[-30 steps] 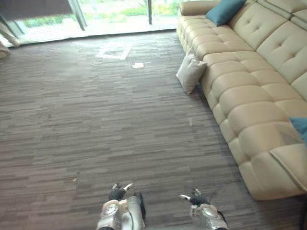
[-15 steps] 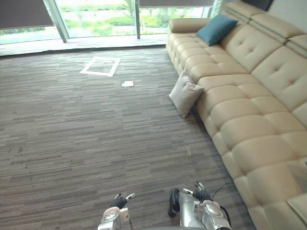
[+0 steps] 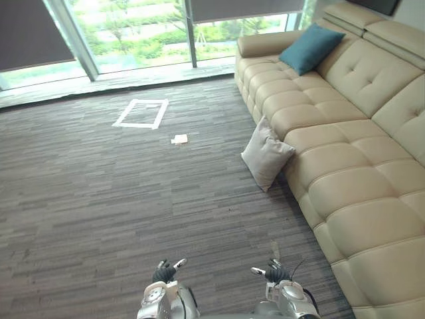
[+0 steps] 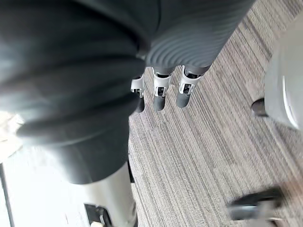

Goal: Pick up cushions and gather them together orderly.

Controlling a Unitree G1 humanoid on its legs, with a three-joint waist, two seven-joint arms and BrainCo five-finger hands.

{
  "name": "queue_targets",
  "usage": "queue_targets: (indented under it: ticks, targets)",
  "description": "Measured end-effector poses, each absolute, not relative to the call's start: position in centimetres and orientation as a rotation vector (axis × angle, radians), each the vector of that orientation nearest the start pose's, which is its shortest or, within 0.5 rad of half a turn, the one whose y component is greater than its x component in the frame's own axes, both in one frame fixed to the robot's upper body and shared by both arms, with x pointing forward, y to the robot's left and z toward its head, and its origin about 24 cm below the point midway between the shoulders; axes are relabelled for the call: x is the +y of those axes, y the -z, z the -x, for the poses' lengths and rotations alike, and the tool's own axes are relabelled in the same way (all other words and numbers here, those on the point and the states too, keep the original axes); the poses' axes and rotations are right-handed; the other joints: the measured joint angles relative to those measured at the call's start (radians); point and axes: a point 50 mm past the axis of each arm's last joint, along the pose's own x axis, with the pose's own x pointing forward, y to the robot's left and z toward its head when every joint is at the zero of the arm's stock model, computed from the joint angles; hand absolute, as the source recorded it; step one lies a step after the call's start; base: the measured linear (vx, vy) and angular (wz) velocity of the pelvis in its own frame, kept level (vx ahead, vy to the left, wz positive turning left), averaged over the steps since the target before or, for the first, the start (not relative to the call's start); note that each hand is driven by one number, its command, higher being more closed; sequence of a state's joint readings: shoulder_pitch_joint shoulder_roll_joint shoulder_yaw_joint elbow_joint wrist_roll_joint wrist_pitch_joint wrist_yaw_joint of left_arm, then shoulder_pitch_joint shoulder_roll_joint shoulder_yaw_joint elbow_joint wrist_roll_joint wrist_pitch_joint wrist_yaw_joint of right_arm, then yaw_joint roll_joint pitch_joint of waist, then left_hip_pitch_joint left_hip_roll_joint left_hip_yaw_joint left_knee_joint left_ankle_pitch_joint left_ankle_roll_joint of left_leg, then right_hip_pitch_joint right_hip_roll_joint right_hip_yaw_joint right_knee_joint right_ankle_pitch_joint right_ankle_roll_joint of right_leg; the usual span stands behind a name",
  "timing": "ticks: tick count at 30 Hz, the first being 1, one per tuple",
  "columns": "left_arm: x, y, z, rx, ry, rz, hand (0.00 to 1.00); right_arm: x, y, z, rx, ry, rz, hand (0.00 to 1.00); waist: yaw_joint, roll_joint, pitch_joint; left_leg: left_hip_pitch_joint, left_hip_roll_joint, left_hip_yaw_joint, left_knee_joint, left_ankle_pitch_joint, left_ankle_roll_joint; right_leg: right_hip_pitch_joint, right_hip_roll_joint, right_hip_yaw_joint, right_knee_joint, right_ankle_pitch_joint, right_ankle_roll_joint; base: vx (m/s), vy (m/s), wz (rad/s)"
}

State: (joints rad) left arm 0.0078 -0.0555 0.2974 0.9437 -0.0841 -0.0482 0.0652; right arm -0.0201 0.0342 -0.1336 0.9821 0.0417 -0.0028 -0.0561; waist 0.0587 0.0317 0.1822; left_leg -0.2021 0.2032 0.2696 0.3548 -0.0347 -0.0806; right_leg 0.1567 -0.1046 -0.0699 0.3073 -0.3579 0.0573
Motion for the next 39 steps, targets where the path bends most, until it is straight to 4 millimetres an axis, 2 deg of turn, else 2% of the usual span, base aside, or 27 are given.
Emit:
queue_targets:
  ticks: [1,3,4,5,6,7,8,10,12,13,15,16,18,20,21,22,23,24,25,27,29,30,32,34,35,37,39]
  targets:
    - [18.4,14.5,-14.0,0.905,-0.370,0.209,0.00,-15.1,14.9,-14.4,0.979,0.168,-0.119,0.00,-0.011,-0.039,-0.023,-0.007,-0.026,0.021,0.042,-0.054,0.027,0.020,-0.033,0.024,-0.021,0.004,0.011,0.62,0.325,-0.42]
    - [18.7,14.4,-14.0,0.903,-0.373,0.199,0.00,-14.7,15.1,-13.9,0.992,0.168,-0.131,0.00,-0.007,-0.069,-0.041,-0.019,-0.048,0.047,0.114,-0.130,0.054,0.014,-0.075,0.040,0.001,0.044,0.034,0.60,0.319,-0.14]
    - [18.9,14.4,-14.1,0.907,-0.370,0.193,0.00,-14.7,15.2,-13.6,0.999,0.173,-0.136,0.00,-0.004,-0.086,-0.043,0.011,-0.086,0.056,0.115,-0.164,0.069,-0.014,-0.110,0.054,0.100,0.058,0.053,0.64,0.347,-0.11]
    - [18.9,14.6,-14.1,0.922,-0.368,0.197,0.00,-14.8,15.2,-13.6,0.998,0.178,-0.135,0.00,-0.003,-0.089,-0.040,0.067,-0.114,0.082,0.091,-0.190,0.081,-0.109,-0.141,0.092,0.332,0.108,0.082,0.61,0.302,-0.08]
    - [18.8,14.7,-14.0,0.932,-0.368,0.203,0.00,-14.9,15.1,-13.7,0.995,0.179,-0.133,0.00,-0.007,-0.083,-0.035,0.095,-0.123,0.084,0.078,-0.202,0.086,-0.171,-0.148,0.112,0.473,0.158,0.091,0.49,0.196,-0.09]
    - [18.6,14.8,-14.1,0.945,-0.369,0.215,0.00,-15.0,14.7,-14.4,0.960,0.174,-0.131,0.00,-0.014,-0.077,-0.016,0.171,-0.134,0.088,0.059,-0.226,0.102,-0.258,-0.145,0.126,0.690,0.191,0.094,0.44,0.117,-0.17]
    - [18.4,14.9,-13.9,0.954,-0.366,0.222,0.00,-15.2,14.4,-14.9,0.926,0.176,-0.130,0.00,-0.014,-0.052,-0.003,0.270,-0.135,0.100,0.009,-0.248,0.101,-0.337,-0.130,0.097,0.814,0.176,0.072,0.36,0.087,-0.22]
    - [18.3,15.2,-13.2,0.980,-0.367,0.221,0.00,-15.2,14.0,-15.3,0.896,0.172,-0.132,0.00,-0.023,-0.037,-0.008,0.357,-0.135,0.113,-0.069,-0.267,0.087,-0.438,-0.120,0.021,0.800,0.161,0.052,0.44,0.085,-0.19]
    - [18.4,15.2,-13.3,0.984,-0.366,0.210,0.00,-15.3,13.6,-16.0,0.856,0.168,-0.134,0.00,-0.028,-0.050,0.001,0.428,-0.136,0.112,-0.114,-0.289,0.069,-0.524,-0.121,-0.063,0.689,0.155,0.039,0.45,0.011,0.01]
    - [18.3,15.2,-13.3,0.988,-0.360,0.204,0.00,-15.5,13.5,-16.1,0.845,0.170,-0.129,0.00,-0.035,-0.055,0.003,0.473,-0.135,0.107,-0.141,-0.297,0.055,-0.547,-0.121,-0.123,0.564,0.155,0.012,0.48,-0.091,0.22]
    - [17.6,15.3,-13.3,0.996,-0.333,0.199,0.00,-16.1,13.4,-16.2,0.843,0.177,-0.114,0.00,-0.051,-0.058,0.002,0.537,-0.140,0.097,-0.188,-0.316,0.031,-0.550,-0.098,-0.174,0.329,0.208,-0.019,0.53,-0.131,0.28]
    - [17.5,15.3,-13.3,0.998,-0.325,0.192,0.00,-16.3,13.6,-15.8,0.856,0.182,-0.110,0.00,-0.056,-0.081,-0.002,0.583,-0.162,0.074,-0.207,-0.330,0.019,-0.540,-0.080,-0.151,0.216,0.332,-0.082,0.50,-0.122,0.09]
    - [16.3,15.5,-13.3,1.012,-0.294,0.203,0.00,-17.4,13.2,-16.6,0.838,0.191,-0.078,0.00,-0.055,-0.020,0.003,0.609,-0.127,0.056,-0.193,-0.322,0.004,-0.544,-0.060,-0.160,0.304,0.251,-0.111,0.60,-0.123,-0.07]
    - [15.5,15.5,-13.3,1.017,-0.250,0.200,0.00,-18.0,13.2,-16.7,0.835,0.214,-0.083,0.00,-0.075,-0.009,0.002,0.599,-0.109,0.006,-0.101,-0.281,-0.023,-0.531,-0.063,-0.167,0.378,0.150,-0.109,0.60,-0.201,0.09]
    - [15.5,15.5,-13.4,1.019,-0.241,0.191,0.00,-18.0,13.2,-16.6,0.839,0.220,-0.088,0.00,-0.079,-0.002,0.002,0.544,-0.074,-0.044,0.064,-0.258,-0.042,-0.491,-0.050,-0.184,0.376,0.112,-0.106,0.48,-0.194,0.15]
    - [15.5,15.4,-13.7,1.013,-0.239,0.191,0.00,-18.1,13.3,-16.4,0.845,0.225,-0.091,0.00,-0.083,0.003,0.005,0.496,-0.049,-0.075,0.197,-0.220,-0.083,-0.456,-0.043,-0.196,0.362,0.097,-0.109,0.46,-0.173,0.14]
    - [15.6,15.3,-13.8,1.006,-0.241,0.190,0.00,-18.2,13.4,-16.1,0.853,0.229,-0.092,0.00,-0.080,0.007,0.006,0.413,-0.013,-0.107,0.378,-0.112,-0.144,-0.408,-0.023,-0.199,0.333,0.081,-0.111,0.50,-0.125,-0.07]
    - [15.8,15.2,-13.7,0.993,-0.256,0.196,0.00,-18.0,13.6,-15.8,0.868,0.229,-0.096,0.00,-0.070,0.014,0.010,0.273,0.057,-0.092,0.628,-0.125,-0.121,-0.309,0.011,-0.198,0.256,0.066,-0.125,0.49,-0.095,-0.17]
    - [16.0,15.2,-13.8,0.986,-0.265,0.200,0.00,-17.9,13.6,-15.7,0.872,0.227,-0.098,0.00,-0.068,0.013,0.010,0.245,0.068,-0.079,0.655,-0.143,-0.099,-0.283,0.018,-0.193,0.235,0.064,-0.127,0.39,-0.044,-0.26]
    - [16.3,14.9,-14.1,0.967,-0.284,0.207,0.00,-17.6,13.9,-15.4,0.893,0.223,-0.100,0.00,-0.062,0.003,0.012,0.156,0.081,-0.025,0.649,-0.190,-0.044,-0.208,0.017,-0.181,0.169,0.068,-0.114,0.31,0.012,-0.30]
    - [16.3,14.8,-14.3,0.951,-0.287,0.210,0.00,-17.6,14.2,-15.0,0.915,0.233,-0.101,0.00,-0.047,0.000,0.009,0.078,0.080,0.027,0.477,-0.229,0.000,-0.152,0.014,-0.129,0.115,0.071,-0.090,0.33,0.088,-0.65]
    - [16.4,14.7,-14.4,0.945,-0.291,0.208,0.00,-17.4,14.2,-15.0,0.916,0.233,-0.106,0.00,-0.044,-0.001,0.009,0.055,0.073,0.020,0.397,-0.230,0.002,-0.136,0.011,-0.106,0.106,0.067,-0.078,0.36,0.214,-0.98]
    - [16.6,14.7,-14.4,0.934,-0.307,0.219,0.00,-17.1,14.2,-15.0,0.917,0.230,-0.111,0.00,-0.036,-0.002,0.007,0.028,0.011,-0.093,0.132,-0.202,0.005,-0.133,0.002,-0.017,0.114,0.036,-0.028,0.40,0.319,-1.08]
    - [16.8,14.7,-14.4,0.930,-0.318,0.226,0.00,-16.8,14.4,-14.7,0.932,0.218,-0.101,0.00,-0.018,-0.009,-0.006,0.047,-0.043,-0.158,0.077,-0.129,-0.036,-0.137,-0.011,0.073,0.134,0.007,0.017,0.35,0.355,-1.05]
    - [17.3,14.8,-14.1,0.941,-0.336,0.223,0.00,-16.3,14.6,-14.4,0.946,0.200,-0.102,0.00,-0.036,-0.044,-0.032,0.044,-0.067,-0.130,0.086,-0.159,-0.016,-0.135,-0.040,0.096,0.110,0.013,0.029,0.35,0.336,-0.73]
    - [17.5,14.8,-14.2,0.937,-0.342,0.222,0.00,-15.6,14.9,-13.7,0.968,0.195,-0.119,0.00,-0.024,-0.071,-0.047,0.051,-0.080,-0.073,0.118,-0.205,0.001,-0.140,-0.070,0.123,0.114,0.034,0.046,0.42,0.383,-0.62]
    - [17.7,14.8,-14.4,0.944,-0.338,0.214,0.00,-15.0,14.9,-13.8,0.966,0.183,-0.130,0.00,-0.015,-0.084,-0.046,0.106,-0.096,0.000,0.099,-0.234,0.033,-0.220,-0.099,0.160,0.276,0.064,0.055,0.33,0.296,-0.85]
